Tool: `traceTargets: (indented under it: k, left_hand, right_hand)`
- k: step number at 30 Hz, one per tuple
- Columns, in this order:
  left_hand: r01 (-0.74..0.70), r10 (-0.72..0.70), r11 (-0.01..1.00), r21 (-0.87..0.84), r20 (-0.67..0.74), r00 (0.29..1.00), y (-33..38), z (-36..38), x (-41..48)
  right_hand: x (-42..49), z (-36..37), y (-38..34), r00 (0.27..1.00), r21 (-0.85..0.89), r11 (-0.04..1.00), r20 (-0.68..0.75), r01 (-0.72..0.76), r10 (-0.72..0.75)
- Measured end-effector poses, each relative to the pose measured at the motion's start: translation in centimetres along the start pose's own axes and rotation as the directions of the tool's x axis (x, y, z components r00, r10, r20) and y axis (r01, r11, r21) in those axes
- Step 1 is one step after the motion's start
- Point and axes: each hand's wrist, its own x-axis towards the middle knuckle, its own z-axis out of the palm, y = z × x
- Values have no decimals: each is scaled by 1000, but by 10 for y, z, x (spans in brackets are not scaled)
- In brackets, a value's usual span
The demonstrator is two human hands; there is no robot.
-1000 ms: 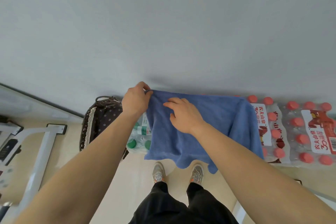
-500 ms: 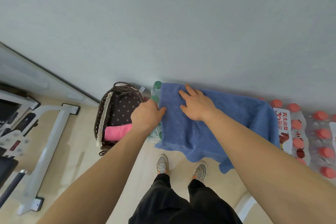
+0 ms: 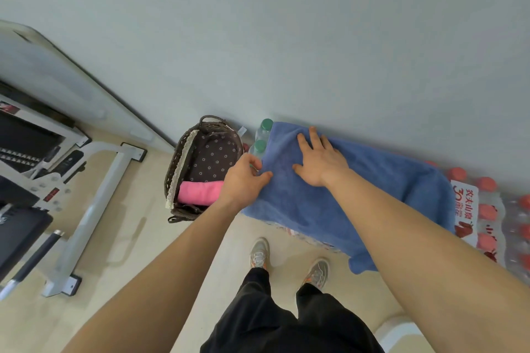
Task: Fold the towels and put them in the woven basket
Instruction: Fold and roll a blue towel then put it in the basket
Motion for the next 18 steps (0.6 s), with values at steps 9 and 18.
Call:
traceTargets:
  k: [9,18]
  left_hand:
    - [28,-4,893,450,-54,999,-15,-21,-3]
    - [-435,363,807,400,244,899,87,86,-4]
  right_hand:
    - [-8,5,9,995,88,994,-84,69,-62]
    - [-83,10,89,904,312,950,-408,7,128]
